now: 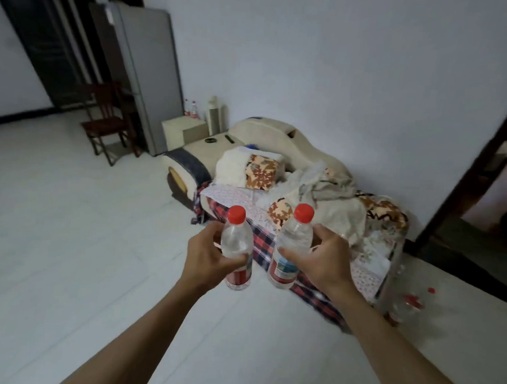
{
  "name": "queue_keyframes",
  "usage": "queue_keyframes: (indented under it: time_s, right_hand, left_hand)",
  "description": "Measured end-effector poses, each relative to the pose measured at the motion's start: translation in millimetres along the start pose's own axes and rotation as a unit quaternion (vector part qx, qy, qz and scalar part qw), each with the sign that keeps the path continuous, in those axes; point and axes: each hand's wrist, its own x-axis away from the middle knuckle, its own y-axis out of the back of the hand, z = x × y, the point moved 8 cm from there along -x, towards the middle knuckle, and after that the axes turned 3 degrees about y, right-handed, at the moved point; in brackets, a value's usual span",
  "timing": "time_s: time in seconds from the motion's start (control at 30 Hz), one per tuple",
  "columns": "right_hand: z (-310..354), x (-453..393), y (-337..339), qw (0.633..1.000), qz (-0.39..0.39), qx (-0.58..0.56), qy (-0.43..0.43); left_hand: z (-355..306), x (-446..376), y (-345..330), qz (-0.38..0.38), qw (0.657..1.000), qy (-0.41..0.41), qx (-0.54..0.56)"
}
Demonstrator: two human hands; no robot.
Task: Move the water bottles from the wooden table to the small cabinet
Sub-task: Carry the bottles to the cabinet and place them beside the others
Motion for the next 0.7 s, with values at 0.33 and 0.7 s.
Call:
queue_keyframes:
  time_s: [0.33, 0.7]
  right_hand:
    - [51.6, 7.1, -66.3, 0.99, 0.112, -0.002, 0.082]
    - [146.7, 78.4, -119.4, 0.981, 0.135, -0.028, 0.134]
  left_hand:
    - [20.9, 54.5, 85.0, -0.12, 0.99, 0.061, -0.031]
    - [47.2, 139.5, 203.9, -0.196, 0.978, 0.056, -0.037]
